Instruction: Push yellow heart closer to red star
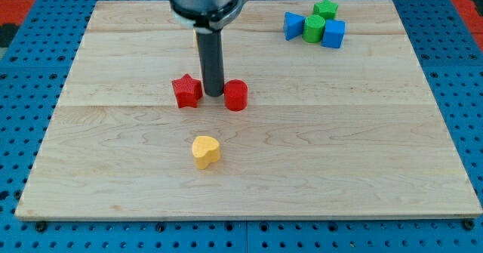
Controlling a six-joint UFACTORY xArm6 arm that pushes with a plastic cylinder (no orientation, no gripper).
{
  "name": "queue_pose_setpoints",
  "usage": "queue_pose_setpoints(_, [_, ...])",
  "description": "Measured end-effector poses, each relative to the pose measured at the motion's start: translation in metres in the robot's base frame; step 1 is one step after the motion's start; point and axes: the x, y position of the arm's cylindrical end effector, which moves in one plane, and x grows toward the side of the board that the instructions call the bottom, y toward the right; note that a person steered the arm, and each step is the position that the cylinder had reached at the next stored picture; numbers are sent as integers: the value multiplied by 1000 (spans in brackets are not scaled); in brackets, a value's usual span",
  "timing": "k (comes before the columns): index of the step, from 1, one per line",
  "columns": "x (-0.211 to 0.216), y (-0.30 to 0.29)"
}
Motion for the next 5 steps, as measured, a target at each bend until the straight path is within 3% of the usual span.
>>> queue_pose_setpoints(1, [-18,27])
queue_pose_setpoints(2, [68,51])
queue_pose_setpoints(3, [125,55])
queue_pose_setpoints(4, [132,80])
queue_pose_setpoints(5, [185,75])
